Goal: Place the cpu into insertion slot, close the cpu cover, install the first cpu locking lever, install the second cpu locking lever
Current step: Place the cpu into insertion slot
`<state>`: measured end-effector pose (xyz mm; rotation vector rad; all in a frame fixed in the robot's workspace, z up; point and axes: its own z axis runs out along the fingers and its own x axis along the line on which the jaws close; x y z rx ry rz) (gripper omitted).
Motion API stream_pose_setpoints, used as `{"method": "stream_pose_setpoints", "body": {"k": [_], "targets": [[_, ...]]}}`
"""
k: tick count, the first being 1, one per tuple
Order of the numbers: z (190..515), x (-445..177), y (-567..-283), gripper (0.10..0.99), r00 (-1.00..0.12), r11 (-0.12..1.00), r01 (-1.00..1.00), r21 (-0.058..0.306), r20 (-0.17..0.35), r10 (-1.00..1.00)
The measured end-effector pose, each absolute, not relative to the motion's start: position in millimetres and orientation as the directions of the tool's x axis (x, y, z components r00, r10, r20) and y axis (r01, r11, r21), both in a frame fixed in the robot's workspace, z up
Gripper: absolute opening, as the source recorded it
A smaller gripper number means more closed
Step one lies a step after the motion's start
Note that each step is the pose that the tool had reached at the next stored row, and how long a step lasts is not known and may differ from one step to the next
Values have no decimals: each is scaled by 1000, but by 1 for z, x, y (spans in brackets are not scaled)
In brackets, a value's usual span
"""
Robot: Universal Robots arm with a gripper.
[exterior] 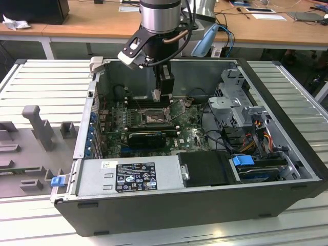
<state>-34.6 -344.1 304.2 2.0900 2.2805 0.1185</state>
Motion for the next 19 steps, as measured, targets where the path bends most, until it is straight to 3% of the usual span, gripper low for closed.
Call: {"method": "stream_pose_setpoints", "body": {"k": [19], "targets": [[285, -35, -344, 525, -88, 86, 993, 87, 18, 996]]}}
